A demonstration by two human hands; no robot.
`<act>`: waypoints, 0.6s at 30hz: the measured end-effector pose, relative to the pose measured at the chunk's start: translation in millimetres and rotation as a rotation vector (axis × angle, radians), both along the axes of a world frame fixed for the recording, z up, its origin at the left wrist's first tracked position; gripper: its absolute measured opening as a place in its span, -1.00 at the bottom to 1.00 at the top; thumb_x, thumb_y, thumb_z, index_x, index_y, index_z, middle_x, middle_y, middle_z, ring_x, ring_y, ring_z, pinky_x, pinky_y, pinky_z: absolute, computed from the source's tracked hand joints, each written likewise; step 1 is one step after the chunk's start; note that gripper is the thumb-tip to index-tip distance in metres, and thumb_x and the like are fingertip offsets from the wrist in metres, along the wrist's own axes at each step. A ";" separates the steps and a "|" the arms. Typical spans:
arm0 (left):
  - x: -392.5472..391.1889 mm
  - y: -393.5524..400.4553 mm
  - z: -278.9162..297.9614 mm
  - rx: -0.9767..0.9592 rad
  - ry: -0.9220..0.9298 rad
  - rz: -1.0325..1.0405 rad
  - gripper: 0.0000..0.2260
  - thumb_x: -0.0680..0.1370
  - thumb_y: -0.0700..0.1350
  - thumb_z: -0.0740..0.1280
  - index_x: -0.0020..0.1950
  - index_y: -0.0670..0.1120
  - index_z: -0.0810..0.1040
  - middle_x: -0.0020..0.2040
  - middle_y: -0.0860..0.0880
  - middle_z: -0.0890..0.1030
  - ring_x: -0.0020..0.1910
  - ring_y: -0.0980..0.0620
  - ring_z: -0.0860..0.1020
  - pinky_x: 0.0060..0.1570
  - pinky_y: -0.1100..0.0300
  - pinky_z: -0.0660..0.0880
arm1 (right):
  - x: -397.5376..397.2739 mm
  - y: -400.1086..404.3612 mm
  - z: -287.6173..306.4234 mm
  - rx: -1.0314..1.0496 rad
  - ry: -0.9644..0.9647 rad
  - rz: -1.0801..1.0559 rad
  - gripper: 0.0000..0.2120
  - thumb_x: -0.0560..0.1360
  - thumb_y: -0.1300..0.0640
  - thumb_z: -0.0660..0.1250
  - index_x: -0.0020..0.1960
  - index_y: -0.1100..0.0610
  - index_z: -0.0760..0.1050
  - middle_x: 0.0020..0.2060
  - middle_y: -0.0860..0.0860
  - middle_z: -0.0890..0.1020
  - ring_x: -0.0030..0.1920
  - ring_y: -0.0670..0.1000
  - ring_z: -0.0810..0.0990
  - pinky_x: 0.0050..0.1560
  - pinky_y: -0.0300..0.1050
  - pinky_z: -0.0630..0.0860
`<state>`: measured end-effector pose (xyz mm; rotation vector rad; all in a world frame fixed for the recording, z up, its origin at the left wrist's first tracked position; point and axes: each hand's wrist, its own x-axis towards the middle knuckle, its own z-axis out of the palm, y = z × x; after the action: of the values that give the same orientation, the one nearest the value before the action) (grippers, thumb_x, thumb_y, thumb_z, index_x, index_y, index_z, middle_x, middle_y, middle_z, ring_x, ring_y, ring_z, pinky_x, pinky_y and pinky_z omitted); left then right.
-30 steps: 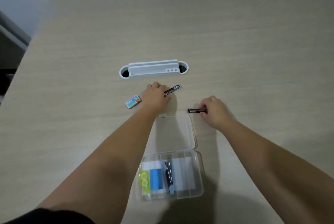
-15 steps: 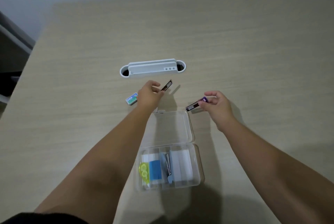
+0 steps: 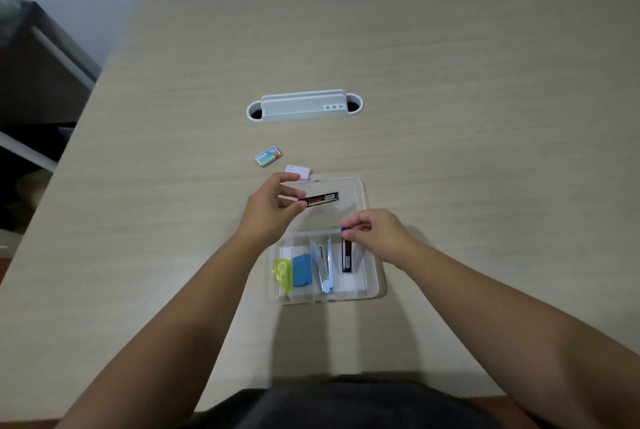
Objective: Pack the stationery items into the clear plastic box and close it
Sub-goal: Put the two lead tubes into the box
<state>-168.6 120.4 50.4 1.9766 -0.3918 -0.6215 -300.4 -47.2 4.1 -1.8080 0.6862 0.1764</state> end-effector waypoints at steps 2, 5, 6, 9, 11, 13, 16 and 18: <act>-0.1 1.9 0.5 -0.006 0.002 0.023 -0.63 0.48 -0.24 0.45 0.22 0.05 0.51 -0.03 -0.02 0.66 -0.17 0.05 0.63 -0.16 0.23 0.51 | 0.5 6.9 -3.6 -0.152 0.020 0.090 -0.84 0.41 0.18 0.46 -0.01 0.10 0.67 -0.12 0.00 0.64 -0.18 -0.10 0.56 -0.02 -0.26 0.48; -1.0 -0.7 5.5 -0.006 -0.002 0.029 -0.62 0.47 -0.24 0.47 0.22 0.04 0.51 -0.06 -0.02 0.66 -0.19 0.08 0.64 -0.19 0.27 0.52 | -2.4 9.7 -5.6 -0.342 0.009 0.204 -0.81 0.43 0.15 0.43 0.05 0.05 0.65 -0.07 -0.06 0.45 -0.10 -0.08 0.46 -0.01 -0.23 0.40; -0.8 -2.3 6.7 -0.011 -0.010 0.025 -0.62 0.47 -0.25 0.47 0.22 0.03 0.51 -0.07 -0.02 0.66 -0.19 0.09 0.65 -0.19 0.31 0.52 | -3.8 9.1 -6.9 -0.360 0.001 0.207 -0.80 0.44 0.15 0.42 0.06 0.03 0.64 -0.06 -0.06 0.41 -0.08 -0.07 0.45 -0.03 -0.25 0.37; -1.4 -7.3 7.9 -0.001 -0.030 -0.014 -0.63 0.46 -0.27 0.46 0.20 0.02 0.52 -0.08 -0.01 0.70 -0.12 0.08 0.66 -0.05 0.32 0.55 | -10.7 4.6 -12.2 -0.413 -0.059 0.105 -0.81 0.46 0.22 0.36 0.03 0.05 0.63 -0.04 -0.03 0.39 -0.01 -0.02 0.46 -0.01 -0.24 0.39; -4.7 -13.9 6.2 0.001 -0.020 -0.050 -0.64 0.47 -0.28 0.45 0.19 0.02 0.53 -0.07 -0.02 0.71 -0.08 0.07 0.66 0.00 0.30 0.55 | -18.6 -2.6 -17.4 -0.459 -0.073 0.026 -0.81 0.46 0.27 0.31 0.00 0.07 0.62 -0.02 -0.04 0.37 0.06 0.02 0.46 0.08 -0.18 0.45; -10.0 -21.7 2.5 0.022 -0.015 -0.120 -0.64 0.47 -0.28 0.44 0.19 0.03 0.53 -0.06 -0.02 0.71 -0.06 0.06 0.67 0.02 0.29 0.55 | -27.0 -8.2 -22.2 -0.456 -0.054 -0.015 -0.80 0.47 0.27 0.31 0.02 0.08 0.61 0.00 -0.04 0.37 0.05 0.03 0.49 0.11 -0.16 0.48; -17.4 -30.6 -6.1 0.088 -0.004 -0.247 -0.65 0.49 -0.28 0.40 0.20 0.04 0.52 -0.04 -0.03 0.71 -0.04 0.05 0.67 0.01 0.27 0.55 | -33.8 -9.8 -24.7 -0.433 -0.040 0.011 -0.81 0.50 0.23 0.32 0.08 0.09 0.58 -0.01 -0.04 0.40 -0.02 -0.02 0.49 0.09 -0.22 0.44; -21.7 -34.1 -11.0 0.143 -0.009 -0.318 -0.65 0.50 -0.29 0.39 0.20 0.04 0.51 -0.04 -0.04 0.71 -0.04 0.05 0.67 0.00 0.24 0.57 | -33.4 -9.0 -24.4 -0.414 -0.051 0.011 -0.81 0.50 0.21 0.32 0.08 0.07 0.58 -0.02 -0.04 0.41 -0.06 -0.04 0.47 0.05 -0.22 0.42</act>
<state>-190.3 86.4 39.4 2.0704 -0.6918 -0.8613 -333.8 -56.3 -20.3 -2.2025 0.7140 -0.0077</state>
